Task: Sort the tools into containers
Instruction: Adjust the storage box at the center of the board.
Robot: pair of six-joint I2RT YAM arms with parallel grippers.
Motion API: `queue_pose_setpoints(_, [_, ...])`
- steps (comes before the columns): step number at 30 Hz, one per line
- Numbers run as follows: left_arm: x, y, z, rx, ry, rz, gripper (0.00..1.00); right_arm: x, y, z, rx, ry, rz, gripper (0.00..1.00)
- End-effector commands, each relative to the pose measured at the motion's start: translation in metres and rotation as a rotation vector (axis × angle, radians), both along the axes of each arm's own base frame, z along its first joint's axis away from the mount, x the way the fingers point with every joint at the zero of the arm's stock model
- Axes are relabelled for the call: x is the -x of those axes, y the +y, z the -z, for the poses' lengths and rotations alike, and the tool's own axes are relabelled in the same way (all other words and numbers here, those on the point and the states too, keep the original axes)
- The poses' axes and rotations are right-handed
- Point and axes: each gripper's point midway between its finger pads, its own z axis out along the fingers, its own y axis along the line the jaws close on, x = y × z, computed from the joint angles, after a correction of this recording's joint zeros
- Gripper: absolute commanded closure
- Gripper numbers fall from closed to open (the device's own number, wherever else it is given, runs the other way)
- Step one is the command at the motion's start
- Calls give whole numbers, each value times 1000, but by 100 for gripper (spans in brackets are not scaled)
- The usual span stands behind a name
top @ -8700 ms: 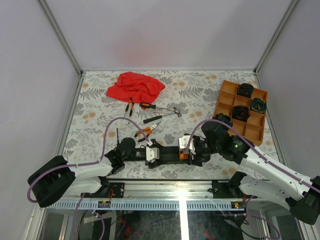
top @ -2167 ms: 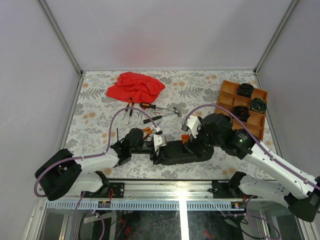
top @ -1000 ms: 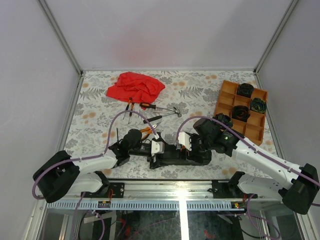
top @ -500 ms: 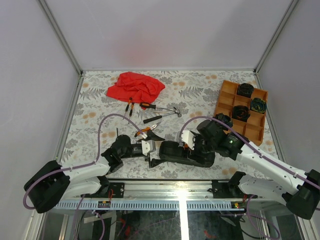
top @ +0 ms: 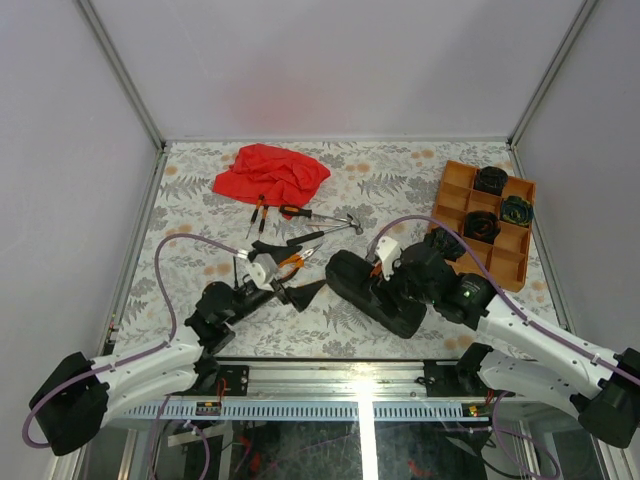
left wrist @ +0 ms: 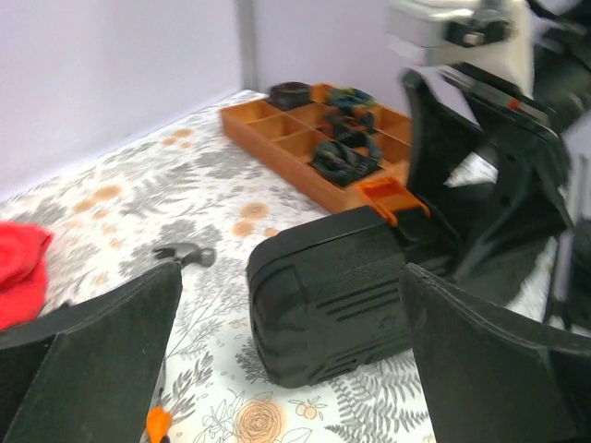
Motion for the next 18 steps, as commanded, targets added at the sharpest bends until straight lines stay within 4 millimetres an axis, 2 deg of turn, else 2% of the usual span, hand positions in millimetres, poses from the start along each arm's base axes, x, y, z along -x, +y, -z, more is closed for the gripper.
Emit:
queue_pose_setpoints(1, [-46, 41, -12, 199, 179, -340, 0, -35, 25, -49, -353, -30, 326, 89])
queue_pose_setpoints(5, [-68, 53, 1, 223, 364, -504, 0, -40, 28, -44, -468, 57, 488, 93])
queue_pose_setpoints(8, [-78, 54, 11, 175, 494, -591, 0, -47, 24, -35, -513, 107, 631, 96])
queue_pose_setpoints(9, [-81, 52, 8, 170, 533, -611, 0, -49, 24, -33, -545, 135, 680, 96])
queue_pose_setpoints(10, [-82, 52, 19, 136, 582, -634, 0, -49, 25, -32, -569, 152, 704, 96])
queue_pose_setpoints(11, [-84, 52, 17, 127, 616, -658, 0, -50, 27, -30, -597, 170, 722, 96])
queue_pose_setpoints(14, [-85, 53, 39, 31, 735, -725, 0, -51, 30, -24, -676, 225, 784, 95])
queue_pose_setpoints(18, [-84, 49, 56, -50, 816, -748, 0, -49, 32, -10, -776, 295, 851, 87])
